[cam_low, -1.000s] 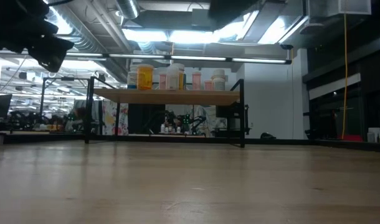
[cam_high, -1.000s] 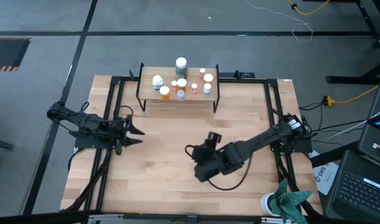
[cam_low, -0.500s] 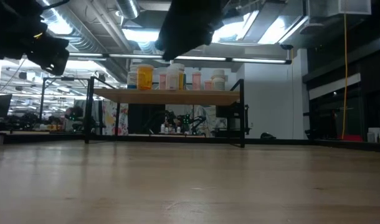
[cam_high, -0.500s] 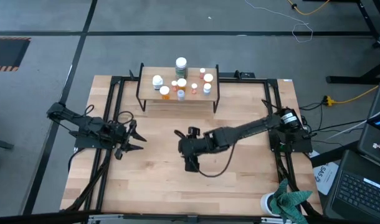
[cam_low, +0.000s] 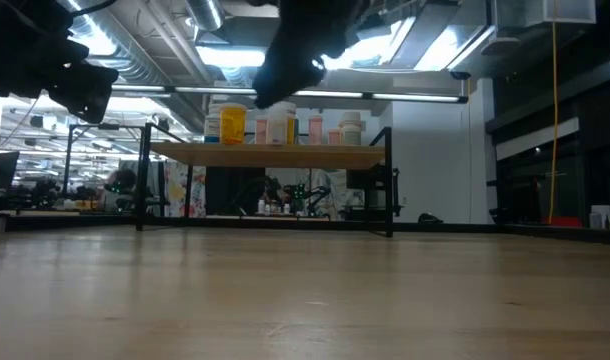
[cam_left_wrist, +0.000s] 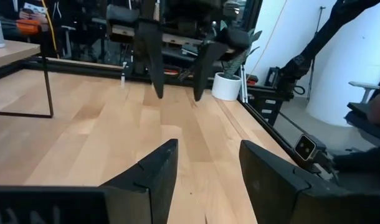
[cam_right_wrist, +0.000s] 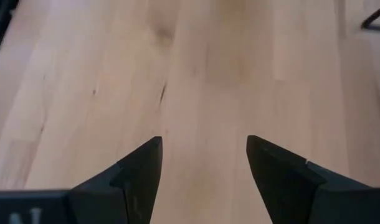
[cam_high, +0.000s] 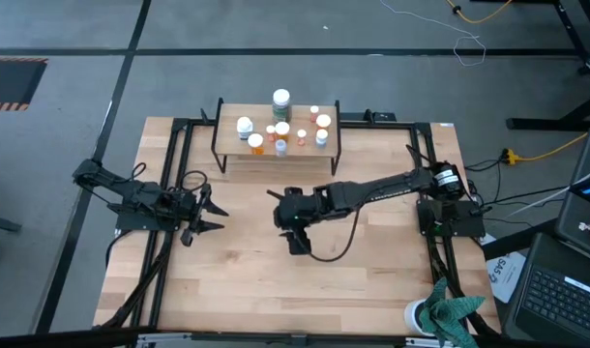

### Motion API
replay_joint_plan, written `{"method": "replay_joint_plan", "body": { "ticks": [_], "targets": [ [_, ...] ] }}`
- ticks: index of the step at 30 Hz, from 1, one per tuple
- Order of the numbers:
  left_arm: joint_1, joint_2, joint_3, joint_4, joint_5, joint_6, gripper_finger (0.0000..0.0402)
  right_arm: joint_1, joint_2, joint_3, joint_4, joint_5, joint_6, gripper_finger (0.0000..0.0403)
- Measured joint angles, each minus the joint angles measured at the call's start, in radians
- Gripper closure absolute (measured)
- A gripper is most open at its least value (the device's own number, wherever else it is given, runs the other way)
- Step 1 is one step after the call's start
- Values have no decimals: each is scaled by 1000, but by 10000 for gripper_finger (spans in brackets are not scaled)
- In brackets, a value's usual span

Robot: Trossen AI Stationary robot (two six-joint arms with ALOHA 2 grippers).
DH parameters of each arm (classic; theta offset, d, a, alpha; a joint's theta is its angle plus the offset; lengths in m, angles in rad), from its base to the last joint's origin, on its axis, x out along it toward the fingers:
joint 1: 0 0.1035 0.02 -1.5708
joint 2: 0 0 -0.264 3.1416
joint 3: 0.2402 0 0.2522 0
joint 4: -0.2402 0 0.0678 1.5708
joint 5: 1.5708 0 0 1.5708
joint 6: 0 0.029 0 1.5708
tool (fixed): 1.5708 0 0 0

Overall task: Pick and place medicine bottles onto shelf by color
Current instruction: Return to Home Position

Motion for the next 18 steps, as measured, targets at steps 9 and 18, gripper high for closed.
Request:
{"method": "replay_joint_plan", "body": {
  "ticks": [9, 18],
  "targets": [
    [0, 0, 0, 0, -3, 0, 234, -21, -211, -529, 463, -227, 12, 167],
    [0, 0, 0, 2, -3, 0, 234, -22, -830, -1142, 728, -94, 26, 167]
  ]
}}
